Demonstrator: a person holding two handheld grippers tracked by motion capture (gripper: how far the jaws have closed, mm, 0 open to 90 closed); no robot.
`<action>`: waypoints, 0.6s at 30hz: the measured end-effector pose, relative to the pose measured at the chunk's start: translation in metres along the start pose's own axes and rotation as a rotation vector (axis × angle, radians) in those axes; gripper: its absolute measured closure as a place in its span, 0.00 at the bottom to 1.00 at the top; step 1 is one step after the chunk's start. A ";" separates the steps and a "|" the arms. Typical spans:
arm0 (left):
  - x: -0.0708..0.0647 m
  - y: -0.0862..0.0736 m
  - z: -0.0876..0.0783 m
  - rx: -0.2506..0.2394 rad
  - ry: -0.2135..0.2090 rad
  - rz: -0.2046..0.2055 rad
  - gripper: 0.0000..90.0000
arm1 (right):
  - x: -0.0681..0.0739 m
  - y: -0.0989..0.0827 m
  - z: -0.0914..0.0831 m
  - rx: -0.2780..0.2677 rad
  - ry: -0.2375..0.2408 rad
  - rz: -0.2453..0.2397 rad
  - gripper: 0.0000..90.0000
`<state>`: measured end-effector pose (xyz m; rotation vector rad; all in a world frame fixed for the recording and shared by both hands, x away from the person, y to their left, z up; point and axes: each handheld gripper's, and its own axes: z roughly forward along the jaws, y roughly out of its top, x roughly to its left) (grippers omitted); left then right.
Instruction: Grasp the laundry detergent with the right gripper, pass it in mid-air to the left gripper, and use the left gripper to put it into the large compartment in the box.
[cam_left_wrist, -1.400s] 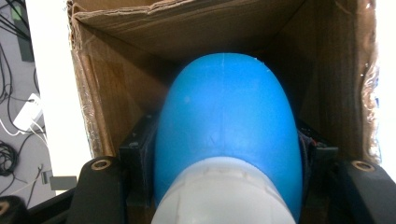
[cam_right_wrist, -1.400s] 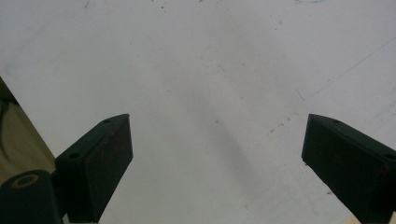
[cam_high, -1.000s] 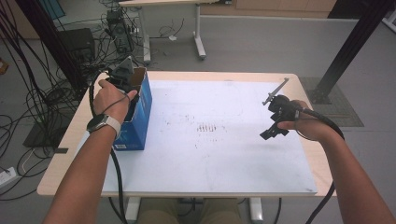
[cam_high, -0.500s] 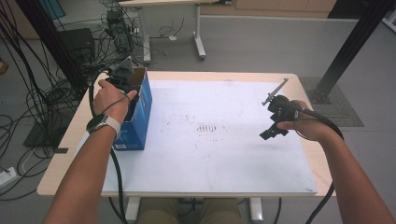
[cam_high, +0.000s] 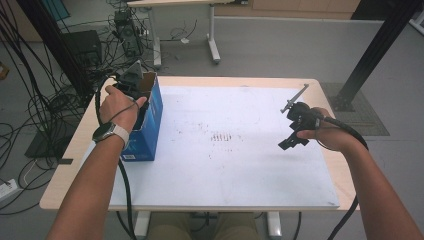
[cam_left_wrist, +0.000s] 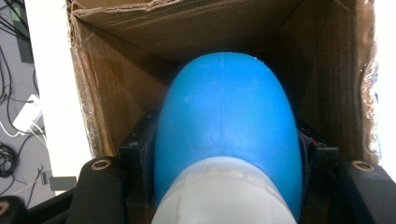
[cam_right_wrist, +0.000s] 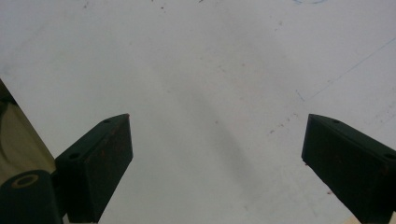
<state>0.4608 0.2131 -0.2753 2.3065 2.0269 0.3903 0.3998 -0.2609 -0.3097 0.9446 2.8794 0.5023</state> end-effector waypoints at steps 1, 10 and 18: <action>0.000 0.000 0.000 0.000 0.000 0.000 0.42 | 0.000 0.000 0.000 0.000 0.001 -0.002 0.10; 0.001 -0.001 0.000 -0.003 -0.002 0.000 0.42 | 0.001 0.000 0.000 0.002 0.000 0.000 0.10; 0.001 -0.001 0.000 -0.005 -0.005 0.000 0.42 | 0.001 0.000 0.000 0.004 -0.001 -0.002 0.10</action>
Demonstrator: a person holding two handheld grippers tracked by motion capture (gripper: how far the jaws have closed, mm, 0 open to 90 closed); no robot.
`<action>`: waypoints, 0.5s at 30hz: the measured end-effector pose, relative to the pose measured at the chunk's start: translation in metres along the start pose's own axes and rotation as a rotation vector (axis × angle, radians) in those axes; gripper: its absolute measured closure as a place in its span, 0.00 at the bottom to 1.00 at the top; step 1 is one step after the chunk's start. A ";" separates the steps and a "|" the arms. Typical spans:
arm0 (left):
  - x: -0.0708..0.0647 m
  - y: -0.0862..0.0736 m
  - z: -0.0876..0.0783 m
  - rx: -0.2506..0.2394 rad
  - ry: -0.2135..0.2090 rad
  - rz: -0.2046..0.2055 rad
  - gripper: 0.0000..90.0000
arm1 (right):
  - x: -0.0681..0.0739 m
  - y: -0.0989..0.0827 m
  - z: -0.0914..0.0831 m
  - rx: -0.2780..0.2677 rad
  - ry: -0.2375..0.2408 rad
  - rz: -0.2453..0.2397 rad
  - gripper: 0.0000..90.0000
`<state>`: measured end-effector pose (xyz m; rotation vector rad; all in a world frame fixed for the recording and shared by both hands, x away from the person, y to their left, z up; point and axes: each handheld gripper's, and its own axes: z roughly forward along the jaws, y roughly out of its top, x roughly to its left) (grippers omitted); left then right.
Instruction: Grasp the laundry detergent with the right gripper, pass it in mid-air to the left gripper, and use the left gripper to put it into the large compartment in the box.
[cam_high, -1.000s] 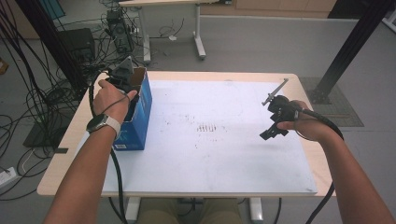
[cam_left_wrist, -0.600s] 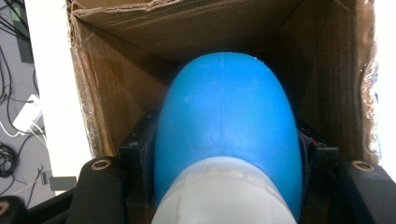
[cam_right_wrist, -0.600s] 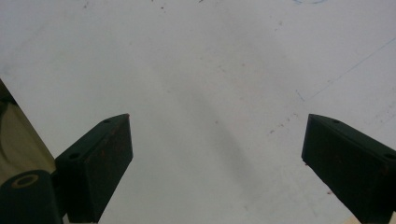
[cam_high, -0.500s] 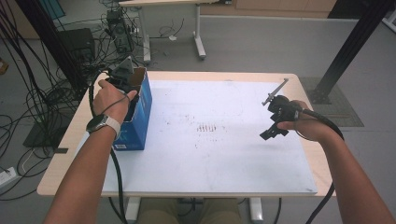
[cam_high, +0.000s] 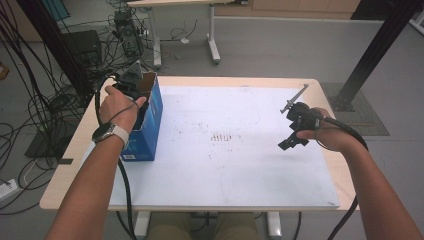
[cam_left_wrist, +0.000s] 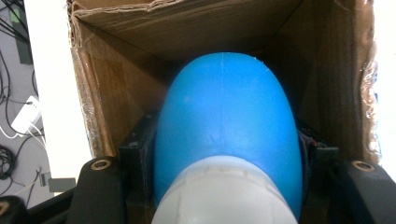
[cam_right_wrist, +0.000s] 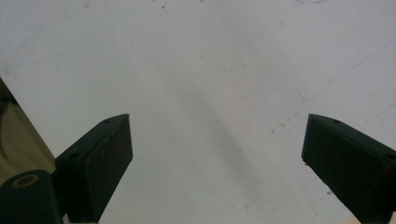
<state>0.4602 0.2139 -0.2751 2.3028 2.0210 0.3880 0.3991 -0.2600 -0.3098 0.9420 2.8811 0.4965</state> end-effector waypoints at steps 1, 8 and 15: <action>0.000 0.000 0.000 -0.001 0.000 0.000 0.42 | 0.000 0.000 0.000 0.000 0.001 0.001 0.10; 0.001 0.000 0.000 -0.004 -0.005 0.001 0.42 | -0.001 -0.001 0.001 0.006 0.000 0.001 0.10; -0.001 0.001 0.000 -0.004 -0.004 0.004 0.42 | -0.002 -0.004 0.000 0.006 -0.001 0.007 0.10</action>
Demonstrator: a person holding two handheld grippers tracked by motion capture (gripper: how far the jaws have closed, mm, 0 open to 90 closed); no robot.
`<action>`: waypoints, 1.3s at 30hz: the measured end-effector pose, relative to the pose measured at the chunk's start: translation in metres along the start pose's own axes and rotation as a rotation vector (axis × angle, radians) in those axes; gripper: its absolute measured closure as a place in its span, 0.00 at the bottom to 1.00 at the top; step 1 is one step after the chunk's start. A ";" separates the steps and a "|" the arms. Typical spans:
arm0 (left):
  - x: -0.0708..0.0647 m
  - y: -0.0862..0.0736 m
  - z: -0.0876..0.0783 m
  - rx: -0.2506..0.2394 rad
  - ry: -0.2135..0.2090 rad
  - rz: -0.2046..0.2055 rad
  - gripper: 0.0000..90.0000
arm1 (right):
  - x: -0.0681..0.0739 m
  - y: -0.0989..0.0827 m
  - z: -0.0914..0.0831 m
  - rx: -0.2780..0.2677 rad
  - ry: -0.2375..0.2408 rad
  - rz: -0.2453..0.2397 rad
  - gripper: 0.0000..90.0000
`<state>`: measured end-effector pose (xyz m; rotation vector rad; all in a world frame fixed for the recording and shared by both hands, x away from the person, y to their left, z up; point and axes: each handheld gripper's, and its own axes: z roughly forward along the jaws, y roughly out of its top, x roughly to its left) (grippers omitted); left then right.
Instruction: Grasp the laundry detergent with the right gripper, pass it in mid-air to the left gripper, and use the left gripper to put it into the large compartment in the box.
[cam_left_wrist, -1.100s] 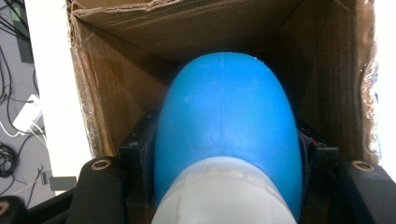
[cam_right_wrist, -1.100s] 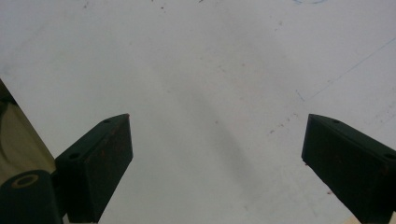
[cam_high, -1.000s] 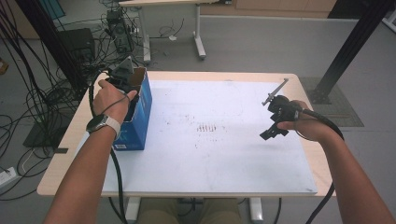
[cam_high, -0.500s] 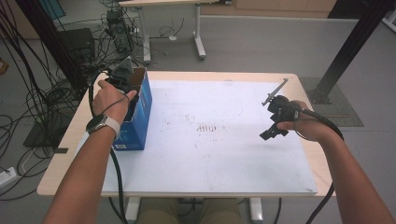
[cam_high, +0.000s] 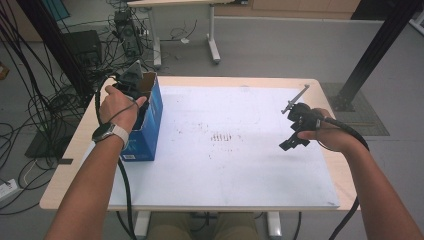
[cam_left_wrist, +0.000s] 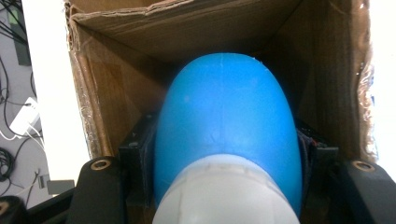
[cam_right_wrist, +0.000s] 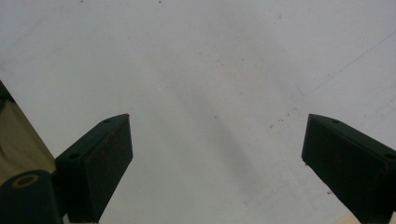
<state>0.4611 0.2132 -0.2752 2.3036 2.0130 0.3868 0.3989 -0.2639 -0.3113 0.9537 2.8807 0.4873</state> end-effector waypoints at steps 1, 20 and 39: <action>0.000 0.000 0.000 -0.001 -0.002 -0.002 0.42 | 0.000 0.000 0.000 0.000 0.000 0.003 0.10; 0.002 0.000 -0.001 -0.023 -0.016 0.006 0.34 | 0.001 0.003 0.003 0.008 0.003 -0.002 0.10; 0.013 -0.001 -0.023 -0.086 -0.082 0.007 0.21 | 0.005 0.005 -0.001 0.011 -0.007 -0.010 0.10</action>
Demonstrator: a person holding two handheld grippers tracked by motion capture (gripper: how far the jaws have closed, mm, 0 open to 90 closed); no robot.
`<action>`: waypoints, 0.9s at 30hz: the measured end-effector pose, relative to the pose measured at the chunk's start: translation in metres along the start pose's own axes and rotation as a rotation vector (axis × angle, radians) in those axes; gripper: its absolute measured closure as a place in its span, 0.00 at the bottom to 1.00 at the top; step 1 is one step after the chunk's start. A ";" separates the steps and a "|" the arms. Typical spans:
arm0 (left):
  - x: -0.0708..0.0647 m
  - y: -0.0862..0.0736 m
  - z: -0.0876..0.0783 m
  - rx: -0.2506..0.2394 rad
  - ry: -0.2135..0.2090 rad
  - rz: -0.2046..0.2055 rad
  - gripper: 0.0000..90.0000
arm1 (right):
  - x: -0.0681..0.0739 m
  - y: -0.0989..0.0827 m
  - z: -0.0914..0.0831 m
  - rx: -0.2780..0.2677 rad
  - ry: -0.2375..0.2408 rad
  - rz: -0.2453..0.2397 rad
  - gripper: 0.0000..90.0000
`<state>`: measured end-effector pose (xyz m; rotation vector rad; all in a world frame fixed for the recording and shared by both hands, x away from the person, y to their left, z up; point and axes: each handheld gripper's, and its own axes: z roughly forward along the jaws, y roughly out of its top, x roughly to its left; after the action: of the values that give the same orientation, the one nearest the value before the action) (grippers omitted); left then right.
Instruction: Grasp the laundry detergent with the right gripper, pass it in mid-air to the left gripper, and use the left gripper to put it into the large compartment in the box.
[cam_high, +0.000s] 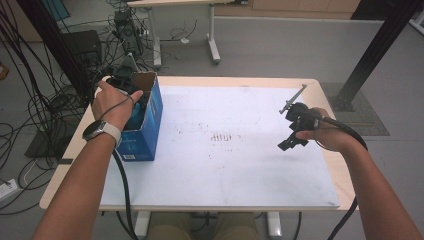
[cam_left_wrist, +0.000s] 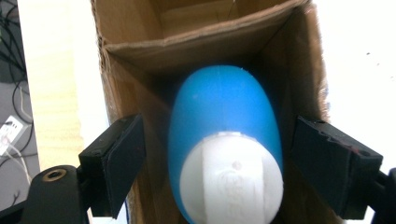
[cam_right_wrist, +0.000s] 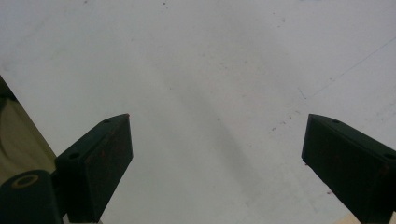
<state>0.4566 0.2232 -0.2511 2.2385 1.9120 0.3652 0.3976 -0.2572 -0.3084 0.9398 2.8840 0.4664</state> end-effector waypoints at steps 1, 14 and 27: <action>0.000 0.000 -0.002 -0.005 -0.003 -0.001 0.21 | 0.000 0.000 0.000 -0.001 -0.001 0.000 0.10; 0.004 0.003 -0.029 -0.052 -0.047 0.035 0.16 | 0.003 0.000 -0.005 -0.006 -0.009 -0.005 0.10; -0.002 0.009 -0.064 -0.049 -0.073 0.134 0.13 | 0.005 0.002 -0.012 -0.014 -0.019 -0.008 0.10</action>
<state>0.4456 0.2178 -0.1874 2.3203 1.7046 0.3398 0.3926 -0.2561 -0.2959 0.9256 2.8621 0.4737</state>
